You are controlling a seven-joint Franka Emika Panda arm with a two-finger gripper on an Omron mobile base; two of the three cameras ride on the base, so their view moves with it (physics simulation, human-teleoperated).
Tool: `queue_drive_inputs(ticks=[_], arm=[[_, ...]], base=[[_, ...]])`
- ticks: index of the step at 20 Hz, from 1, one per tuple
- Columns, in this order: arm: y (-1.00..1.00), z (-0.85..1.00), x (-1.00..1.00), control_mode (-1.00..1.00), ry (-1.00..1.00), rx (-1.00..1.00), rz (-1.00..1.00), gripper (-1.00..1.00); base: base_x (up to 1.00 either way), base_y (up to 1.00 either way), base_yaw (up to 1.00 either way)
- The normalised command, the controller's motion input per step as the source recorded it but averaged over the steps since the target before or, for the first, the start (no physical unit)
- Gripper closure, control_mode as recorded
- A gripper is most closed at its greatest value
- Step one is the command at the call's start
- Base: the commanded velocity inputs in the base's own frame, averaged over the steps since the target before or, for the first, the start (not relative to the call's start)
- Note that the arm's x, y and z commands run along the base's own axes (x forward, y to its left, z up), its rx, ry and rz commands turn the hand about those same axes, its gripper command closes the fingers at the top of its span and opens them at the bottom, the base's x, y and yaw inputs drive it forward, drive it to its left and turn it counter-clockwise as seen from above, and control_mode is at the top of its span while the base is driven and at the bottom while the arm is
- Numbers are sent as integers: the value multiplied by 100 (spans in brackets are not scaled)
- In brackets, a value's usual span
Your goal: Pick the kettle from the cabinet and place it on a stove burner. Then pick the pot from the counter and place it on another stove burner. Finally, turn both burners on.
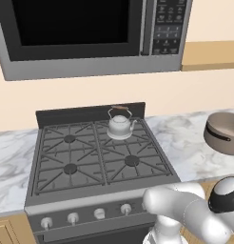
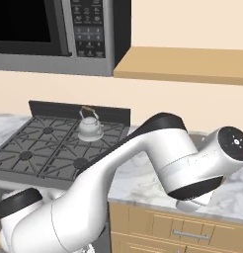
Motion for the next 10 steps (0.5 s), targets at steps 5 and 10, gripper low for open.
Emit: queue_drive_inputs(ticks=[5, 10], arm=[[0, 0, 0, 100, 0, 0, 0, -100], [0, 0, 0, 100, 0, 0, 0, -100]], base=[[18, -29, 5], [12, -42, 4]])
